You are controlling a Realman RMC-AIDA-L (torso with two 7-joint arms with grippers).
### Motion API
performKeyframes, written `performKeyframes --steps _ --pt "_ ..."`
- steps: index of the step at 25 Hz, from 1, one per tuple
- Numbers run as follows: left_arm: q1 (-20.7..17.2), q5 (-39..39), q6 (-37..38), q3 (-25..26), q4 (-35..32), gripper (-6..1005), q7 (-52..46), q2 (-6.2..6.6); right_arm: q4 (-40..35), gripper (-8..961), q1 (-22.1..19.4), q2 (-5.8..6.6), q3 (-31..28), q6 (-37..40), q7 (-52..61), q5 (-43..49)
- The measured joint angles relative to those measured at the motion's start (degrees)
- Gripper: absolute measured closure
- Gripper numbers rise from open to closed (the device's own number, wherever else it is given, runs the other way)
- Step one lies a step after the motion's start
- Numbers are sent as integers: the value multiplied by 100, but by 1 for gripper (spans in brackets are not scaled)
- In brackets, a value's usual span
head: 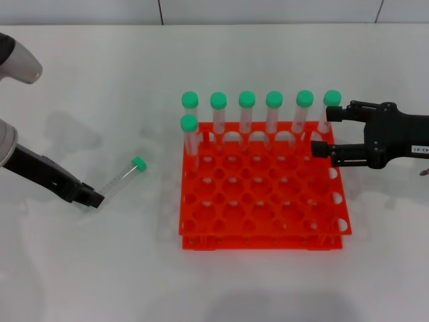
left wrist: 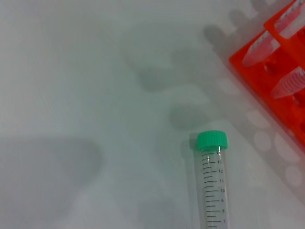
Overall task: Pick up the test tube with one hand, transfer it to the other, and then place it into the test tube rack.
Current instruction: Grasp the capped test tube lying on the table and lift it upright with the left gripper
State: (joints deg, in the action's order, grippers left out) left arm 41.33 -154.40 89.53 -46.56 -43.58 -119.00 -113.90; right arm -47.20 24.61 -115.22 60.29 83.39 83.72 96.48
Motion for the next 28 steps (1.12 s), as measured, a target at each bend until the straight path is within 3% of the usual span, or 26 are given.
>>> performKeyframes --steps 9,20,28 --pt "-2 5 28 -13 8 705 0 0 0 112 -7 0 0 -8 -6 1" --pt "-7 -36 6 -38 70 800 -2 0 -9 112 -35 0 0 -7 -16 -57" --pt "6 -25 -2 -45 84 799 0 7 -9 112 -21 0 -8 -7 -19 -65"
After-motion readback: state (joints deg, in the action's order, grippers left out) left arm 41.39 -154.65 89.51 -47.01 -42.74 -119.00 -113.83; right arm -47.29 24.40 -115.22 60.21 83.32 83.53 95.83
